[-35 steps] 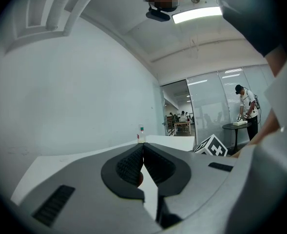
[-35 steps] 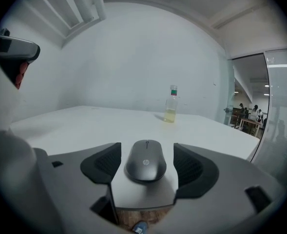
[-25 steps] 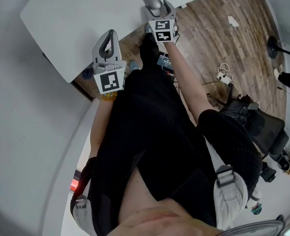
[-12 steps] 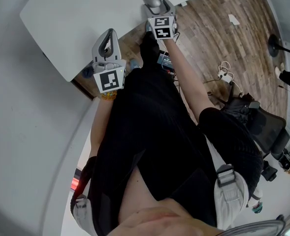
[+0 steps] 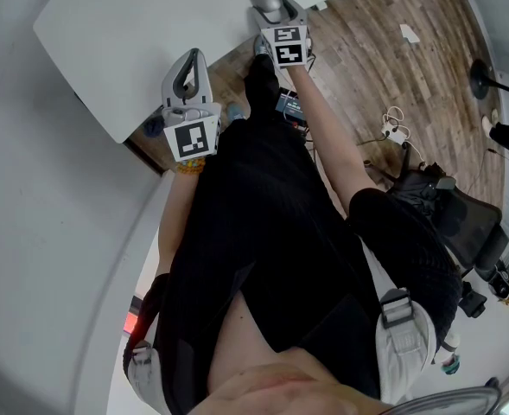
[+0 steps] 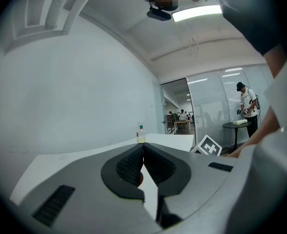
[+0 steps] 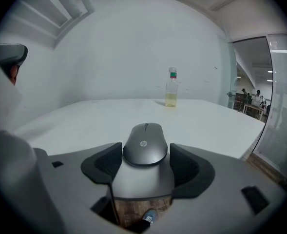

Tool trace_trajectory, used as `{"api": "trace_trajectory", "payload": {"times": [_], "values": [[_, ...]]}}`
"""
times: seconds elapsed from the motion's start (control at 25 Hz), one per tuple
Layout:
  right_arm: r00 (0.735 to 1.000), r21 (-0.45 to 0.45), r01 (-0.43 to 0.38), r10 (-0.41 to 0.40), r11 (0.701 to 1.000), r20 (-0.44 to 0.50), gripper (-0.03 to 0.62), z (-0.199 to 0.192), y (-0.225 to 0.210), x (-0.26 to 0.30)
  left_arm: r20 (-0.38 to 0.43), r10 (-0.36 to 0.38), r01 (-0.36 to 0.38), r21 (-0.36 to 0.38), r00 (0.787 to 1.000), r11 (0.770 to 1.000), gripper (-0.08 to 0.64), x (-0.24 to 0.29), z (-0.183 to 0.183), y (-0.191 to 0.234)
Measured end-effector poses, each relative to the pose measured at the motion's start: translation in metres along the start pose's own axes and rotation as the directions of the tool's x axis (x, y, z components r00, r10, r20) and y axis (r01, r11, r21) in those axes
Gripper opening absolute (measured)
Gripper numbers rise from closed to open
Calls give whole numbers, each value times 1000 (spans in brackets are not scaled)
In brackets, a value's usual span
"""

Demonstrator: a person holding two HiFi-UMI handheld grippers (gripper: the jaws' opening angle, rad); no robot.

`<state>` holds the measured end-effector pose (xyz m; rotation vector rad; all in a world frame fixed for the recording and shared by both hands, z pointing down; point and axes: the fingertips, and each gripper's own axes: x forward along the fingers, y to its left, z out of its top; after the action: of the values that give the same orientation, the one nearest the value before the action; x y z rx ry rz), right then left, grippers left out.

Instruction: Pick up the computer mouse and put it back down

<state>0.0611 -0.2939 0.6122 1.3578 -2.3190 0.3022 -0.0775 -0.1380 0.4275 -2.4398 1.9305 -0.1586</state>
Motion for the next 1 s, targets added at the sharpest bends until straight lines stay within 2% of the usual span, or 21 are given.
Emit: {"api": "trace_trajectory", "payload": {"times": [0.44,1.0], "values": [[999,-3,-35,35,999,-3,296,3,5,0,-8,3,-3,-7,1000,1000,13,1,-3,2],[999,-15,-38,38,999,5,287,1,0,0,-9,-5,5,-4,1000,1000,13,4,-1,0]]}}
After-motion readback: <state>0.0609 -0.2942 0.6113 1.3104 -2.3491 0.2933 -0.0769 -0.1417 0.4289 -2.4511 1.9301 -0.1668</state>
